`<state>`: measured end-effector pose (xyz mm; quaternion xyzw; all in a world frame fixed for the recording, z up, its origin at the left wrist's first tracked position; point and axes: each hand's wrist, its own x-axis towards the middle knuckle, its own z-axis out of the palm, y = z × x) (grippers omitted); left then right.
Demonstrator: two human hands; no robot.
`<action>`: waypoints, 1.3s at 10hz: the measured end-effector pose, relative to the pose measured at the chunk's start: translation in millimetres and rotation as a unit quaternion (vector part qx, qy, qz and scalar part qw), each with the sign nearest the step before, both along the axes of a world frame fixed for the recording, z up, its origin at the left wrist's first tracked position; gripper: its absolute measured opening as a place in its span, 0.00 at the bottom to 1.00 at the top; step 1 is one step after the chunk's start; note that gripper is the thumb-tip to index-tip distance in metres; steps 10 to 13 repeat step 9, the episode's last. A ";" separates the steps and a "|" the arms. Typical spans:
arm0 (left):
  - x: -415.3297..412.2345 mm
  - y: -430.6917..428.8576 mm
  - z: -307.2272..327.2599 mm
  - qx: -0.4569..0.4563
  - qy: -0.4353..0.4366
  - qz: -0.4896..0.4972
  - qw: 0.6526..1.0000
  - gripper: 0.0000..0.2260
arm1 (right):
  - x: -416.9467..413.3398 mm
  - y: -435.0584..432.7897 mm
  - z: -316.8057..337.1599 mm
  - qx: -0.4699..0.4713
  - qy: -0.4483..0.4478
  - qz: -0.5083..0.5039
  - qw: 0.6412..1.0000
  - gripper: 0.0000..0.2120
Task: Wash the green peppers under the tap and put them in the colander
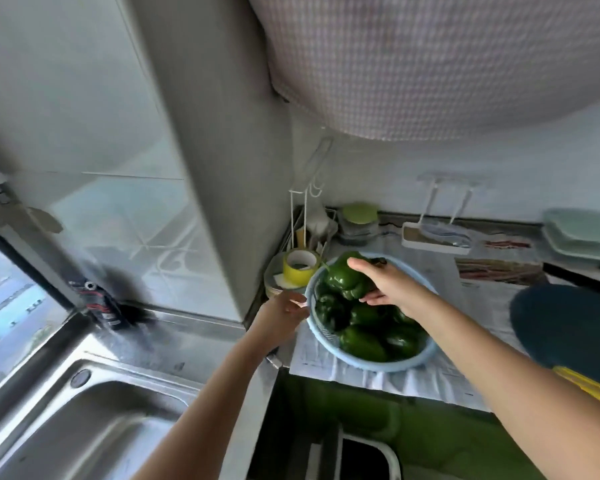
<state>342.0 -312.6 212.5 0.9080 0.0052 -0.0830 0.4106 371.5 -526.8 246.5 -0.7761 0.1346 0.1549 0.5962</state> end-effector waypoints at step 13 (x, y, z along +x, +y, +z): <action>32.5 -47.7 -26.8 0.247 0.084 -0.160 0.952 0.19 | -2.9 -78.2 -66.2 -0.382 -0.051 0.169 0.907 0.38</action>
